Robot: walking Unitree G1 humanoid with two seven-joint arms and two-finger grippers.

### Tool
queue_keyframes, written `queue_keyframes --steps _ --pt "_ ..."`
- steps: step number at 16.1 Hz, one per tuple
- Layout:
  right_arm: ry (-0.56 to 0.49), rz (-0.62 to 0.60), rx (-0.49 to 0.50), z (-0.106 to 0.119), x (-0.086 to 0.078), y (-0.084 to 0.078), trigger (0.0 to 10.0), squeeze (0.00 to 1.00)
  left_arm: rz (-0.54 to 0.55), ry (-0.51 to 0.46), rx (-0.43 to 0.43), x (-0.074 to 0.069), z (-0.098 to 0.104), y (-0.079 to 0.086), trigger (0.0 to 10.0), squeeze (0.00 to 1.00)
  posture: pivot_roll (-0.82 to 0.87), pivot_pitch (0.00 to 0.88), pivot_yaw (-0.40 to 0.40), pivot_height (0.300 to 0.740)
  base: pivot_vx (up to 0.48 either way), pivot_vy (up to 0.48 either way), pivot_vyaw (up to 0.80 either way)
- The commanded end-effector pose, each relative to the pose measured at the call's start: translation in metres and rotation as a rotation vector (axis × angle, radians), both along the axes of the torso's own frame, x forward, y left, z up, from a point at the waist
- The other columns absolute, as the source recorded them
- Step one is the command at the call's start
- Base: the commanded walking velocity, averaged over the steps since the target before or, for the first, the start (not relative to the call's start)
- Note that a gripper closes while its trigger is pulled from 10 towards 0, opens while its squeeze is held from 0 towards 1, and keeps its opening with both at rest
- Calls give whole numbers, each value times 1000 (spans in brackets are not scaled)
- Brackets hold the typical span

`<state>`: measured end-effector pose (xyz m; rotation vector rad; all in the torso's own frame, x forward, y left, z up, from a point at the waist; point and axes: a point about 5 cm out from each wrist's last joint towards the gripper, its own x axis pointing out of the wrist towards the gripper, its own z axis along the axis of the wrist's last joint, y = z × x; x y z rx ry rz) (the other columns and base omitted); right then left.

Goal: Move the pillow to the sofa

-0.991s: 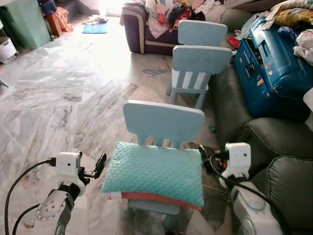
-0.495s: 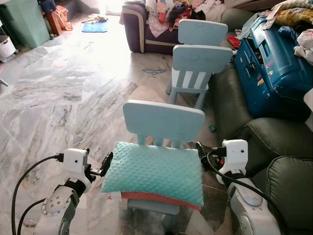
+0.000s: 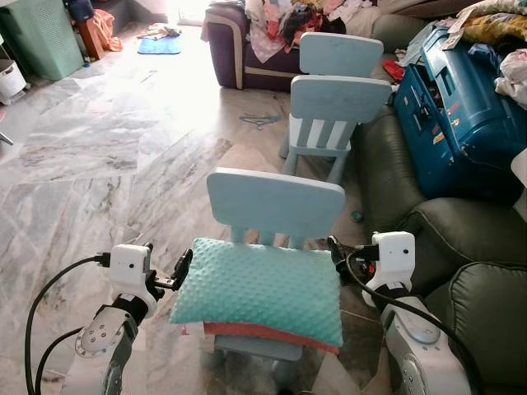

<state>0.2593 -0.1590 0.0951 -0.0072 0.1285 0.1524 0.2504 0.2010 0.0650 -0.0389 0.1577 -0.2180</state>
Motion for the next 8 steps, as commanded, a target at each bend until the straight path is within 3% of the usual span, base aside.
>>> queue_keyframes --steps 1,8 --pt "-2 -6 -3 1 0 -1 10000 0 -5 6 5 -1 -2 -1 10000 0 -35 98 -52 740 0 0 0" --pt "-10 -2 18 1 2 3 10000 0 -15 -7 16 3 0 -3 10000 0 -30 96 -45 740 0 0 0"
